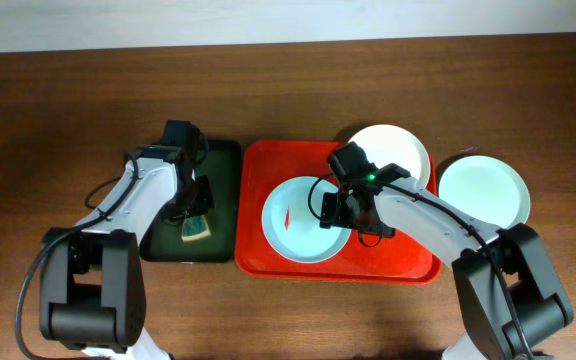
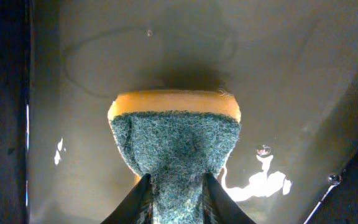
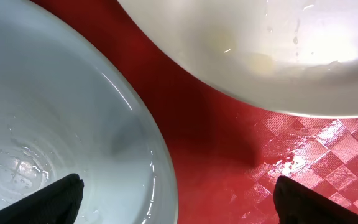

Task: Clean dirty plates on tray and stack at the side
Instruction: 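Reach the left gripper to the sponge on the black tray and grasp it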

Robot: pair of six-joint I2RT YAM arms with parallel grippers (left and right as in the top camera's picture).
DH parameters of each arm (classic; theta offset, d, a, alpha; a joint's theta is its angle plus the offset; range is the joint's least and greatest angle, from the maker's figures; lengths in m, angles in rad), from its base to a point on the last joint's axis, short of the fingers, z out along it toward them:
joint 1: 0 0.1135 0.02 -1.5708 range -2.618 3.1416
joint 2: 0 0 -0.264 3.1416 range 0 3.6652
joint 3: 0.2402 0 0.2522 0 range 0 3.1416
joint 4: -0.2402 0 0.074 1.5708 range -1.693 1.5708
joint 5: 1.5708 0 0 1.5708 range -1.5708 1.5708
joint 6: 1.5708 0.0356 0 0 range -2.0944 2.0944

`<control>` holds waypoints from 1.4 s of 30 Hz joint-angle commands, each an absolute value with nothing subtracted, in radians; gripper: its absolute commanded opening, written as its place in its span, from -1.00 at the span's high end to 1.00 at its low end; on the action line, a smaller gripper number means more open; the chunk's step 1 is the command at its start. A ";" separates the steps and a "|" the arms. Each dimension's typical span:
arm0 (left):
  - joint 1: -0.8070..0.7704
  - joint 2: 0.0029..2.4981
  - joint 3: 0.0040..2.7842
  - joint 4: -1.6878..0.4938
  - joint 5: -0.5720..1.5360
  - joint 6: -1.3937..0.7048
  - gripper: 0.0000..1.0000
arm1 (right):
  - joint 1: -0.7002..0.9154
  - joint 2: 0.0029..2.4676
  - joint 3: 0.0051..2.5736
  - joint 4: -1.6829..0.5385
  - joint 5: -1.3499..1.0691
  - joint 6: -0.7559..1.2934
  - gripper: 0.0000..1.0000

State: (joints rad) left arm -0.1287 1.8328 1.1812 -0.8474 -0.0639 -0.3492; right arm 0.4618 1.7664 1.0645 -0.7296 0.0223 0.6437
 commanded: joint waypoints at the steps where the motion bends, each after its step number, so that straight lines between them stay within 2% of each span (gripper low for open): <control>1: -0.131 1.844 1.177 -0.839 -0.065 -0.355 0.49 | 0.464 1.774 1.083 -0.729 0.035 0.645 -0.97; 7: -0.140 1.848 1.155 -0.828 -0.065 -0.355 0.43 | 0.464 1.774 1.083 -0.729 0.035 0.645 -0.97; 19: -0.140 1.848 1.099 -0.757 -0.068 -0.355 0.46 | 0.464 1.774 1.083 -0.729 0.035 0.645 -0.97; 21: -0.140 1.848 1.098 -0.754 -0.068 -0.355 0.66 | 0.464 1.774 1.083 -0.729 0.035 0.645 -0.97; 22: -0.140 1.848 1.098 -0.752 -0.068 -0.355 0.92 | 0.464 1.774 1.083 -0.729 0.035 0.645 -0.97; 23: -0.140 1.848 1.098 -0.752 -0.068 -0.355 1.00 | 0.464 1.774 1.083 -0.729 0.035 0.645 -0.97; 30: -0.139 1.835 1.147 -0.805 -0.073 -0.343 1.00 | 0.464 1.774 1.083 -0.726 0.035 0.645 -0.96; 42: -0.140 1.491 1.213 -0.919 -0.075 -0.343 1.00 | 0.464 1.774 1.083 -0.726 0.035 0.645 -0.97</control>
